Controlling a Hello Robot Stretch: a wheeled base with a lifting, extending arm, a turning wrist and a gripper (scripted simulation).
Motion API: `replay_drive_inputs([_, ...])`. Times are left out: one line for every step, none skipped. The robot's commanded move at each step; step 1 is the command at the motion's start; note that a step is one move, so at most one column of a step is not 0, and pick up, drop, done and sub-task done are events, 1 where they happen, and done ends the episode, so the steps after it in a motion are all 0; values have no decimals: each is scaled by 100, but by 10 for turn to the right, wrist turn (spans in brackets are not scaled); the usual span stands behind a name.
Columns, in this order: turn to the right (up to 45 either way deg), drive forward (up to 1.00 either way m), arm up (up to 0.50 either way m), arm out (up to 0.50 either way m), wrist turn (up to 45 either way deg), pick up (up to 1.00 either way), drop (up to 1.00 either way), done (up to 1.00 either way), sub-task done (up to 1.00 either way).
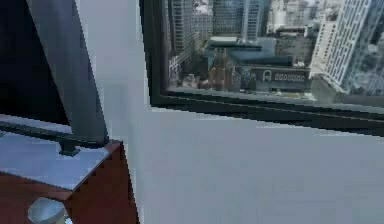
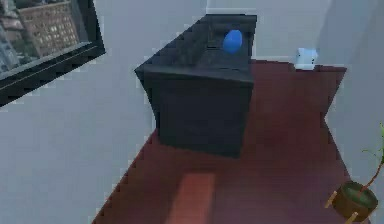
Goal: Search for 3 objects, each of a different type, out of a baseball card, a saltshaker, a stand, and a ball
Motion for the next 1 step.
replay_drive_inputs([450,0,0,0,0,0,0,0,0])
